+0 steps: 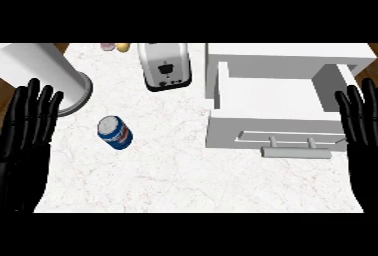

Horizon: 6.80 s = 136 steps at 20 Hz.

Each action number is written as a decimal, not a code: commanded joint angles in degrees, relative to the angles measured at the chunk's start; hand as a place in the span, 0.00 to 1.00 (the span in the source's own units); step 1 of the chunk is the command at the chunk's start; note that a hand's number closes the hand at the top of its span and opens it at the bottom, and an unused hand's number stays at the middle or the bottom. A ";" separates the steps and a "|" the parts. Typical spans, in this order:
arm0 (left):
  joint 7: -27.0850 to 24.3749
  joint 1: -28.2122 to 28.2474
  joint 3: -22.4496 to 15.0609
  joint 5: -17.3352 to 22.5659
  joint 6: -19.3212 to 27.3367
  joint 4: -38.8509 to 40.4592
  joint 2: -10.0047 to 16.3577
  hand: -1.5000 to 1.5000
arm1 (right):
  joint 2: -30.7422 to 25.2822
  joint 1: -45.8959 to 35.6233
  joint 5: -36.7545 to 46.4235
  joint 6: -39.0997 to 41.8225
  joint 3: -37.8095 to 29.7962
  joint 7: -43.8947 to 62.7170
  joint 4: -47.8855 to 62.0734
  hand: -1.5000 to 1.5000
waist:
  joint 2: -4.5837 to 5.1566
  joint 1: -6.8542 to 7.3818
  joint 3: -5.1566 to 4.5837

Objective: Pick up the can, place it into the drawer and close the drawer

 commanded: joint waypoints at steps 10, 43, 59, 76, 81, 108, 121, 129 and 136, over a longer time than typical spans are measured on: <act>18.07 5.22 4.66 -16.15 41.39 4.20 -4.72 0.00 | 0.72 5.52 0.92 -3.35 -2.98 7.04 4.45 0.00 | 2.05 -1.47 0.42; 23.40 -6.19 -14.70 -20.87 74.38 35.05 -4.75 0.00 | 0.67 10.30 -2.54 1.39 -8.16 9.02 -2.01 0.00 | 1.69 -1.95 0.26; -14.10 -8.42 -4.43 17.21 69.32 49.42 -4.76 0.00 | 0.98 10.12 -4.85 3.79 -12.81 8.53 -1.75 0.00 | 1.72 -1.89 0.24; -49.61 -14.29 5.38 46.41 51.05 76.99 -4.76 0.00 | 4.02 11.74 -2.17 4.66 -11.44 12.33 -7.85 0.00 | 1.70 -1.86 0.27; -48.26 -22.97 11.73 43.24 47.25 86.23 -2.48 0.00 | -0.08 8.41 -6.92 6.16 -16.76 16.41 -7.75 0.00 | 1.76 -2.01 0.27; -41.25 -36.41 -3.19 28.26 7.60 102.69 0.71 1.00 | -0.46 3.58 -4.67 5.27 -16.95 17.47 -5.89 0.00 | 1.99 -3.46 0.31; -25.98 -44.68 -7.11 24.41 9.35 87.56 0.04 1.00 | -0.53 7.72 -4.14 5.42 -18.78 19.42 -12.69 0.00 | 1.26 -1.50 0.35; -6.18 -47.79 -10.44 23.43 13.92 67.85 1.07 1.00 | -0.21 6.34 -2.49 4.47 -18.87 19.36 -10.08 0.00 | 0.92 -0.43 0.38; 1.88 -56.21 -9.02 20.31 18.63 66.57 -0.71 1.00 | 0.62 5.21 -0.22 4.24 -16.86 18.28 -9.78 0.00 | 1.59 -1.86 0.33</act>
